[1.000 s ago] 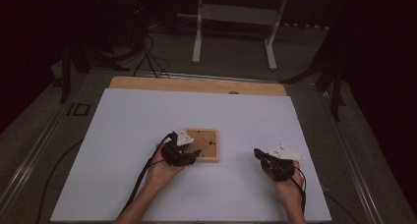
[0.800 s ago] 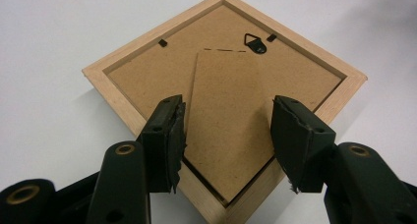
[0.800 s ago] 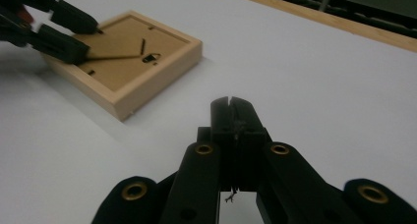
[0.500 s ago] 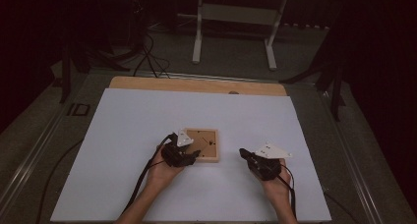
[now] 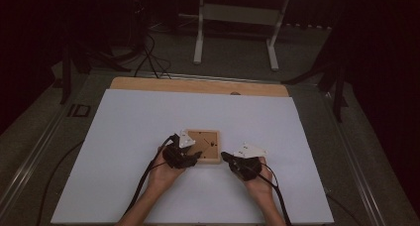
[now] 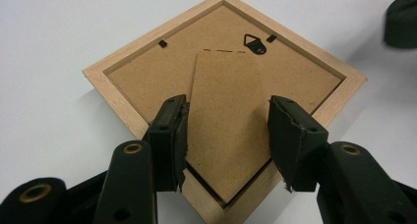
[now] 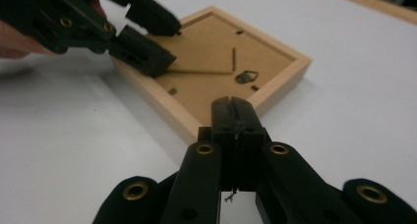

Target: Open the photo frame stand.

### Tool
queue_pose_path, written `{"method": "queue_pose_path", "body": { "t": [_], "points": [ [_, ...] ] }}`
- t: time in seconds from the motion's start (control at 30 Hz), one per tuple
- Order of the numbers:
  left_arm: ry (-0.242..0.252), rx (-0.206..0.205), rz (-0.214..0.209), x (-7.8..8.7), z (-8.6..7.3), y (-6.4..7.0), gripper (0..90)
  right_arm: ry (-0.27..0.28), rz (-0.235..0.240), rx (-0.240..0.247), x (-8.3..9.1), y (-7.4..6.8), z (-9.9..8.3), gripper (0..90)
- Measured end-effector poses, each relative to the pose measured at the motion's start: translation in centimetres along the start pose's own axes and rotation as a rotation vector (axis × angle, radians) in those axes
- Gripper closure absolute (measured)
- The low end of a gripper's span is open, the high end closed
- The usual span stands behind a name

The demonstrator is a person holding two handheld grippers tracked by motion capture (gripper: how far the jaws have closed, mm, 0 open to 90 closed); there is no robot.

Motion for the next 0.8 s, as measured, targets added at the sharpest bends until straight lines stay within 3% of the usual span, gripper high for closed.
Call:
{"method": "queue_pose_path", "body": {
  "t": [0.3,0.6,0.8],
  "points": [
    [-0.011,-0.008,0.000,0.1,0.2,0.0,51.3,-0.031,0.014,0.015,-1.5,-0.5,-0.4,89.9],
    [-0.004,-0.030,0.005,0.4,1.2,0.1,51.3,-0.029,0.016,0.023,-1.5,-0.5,-0.4,90.0],
    [-0.013,-0.025,0.004,0.3,1.1,0.1,51.2,-0.026,0.015,0.020,-1.5,-0.5,-0.5,90.0]
  ]
}}
Point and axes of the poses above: each handheld gripper's, and its own axes: x roughly backward along the jaws, z roughly out of its top, y roughly to its right, the point moved 4 cm from there along -x, roughly forward along the jaws, and after that the axes turned 12 degrees about y, right-handed, at the moved point
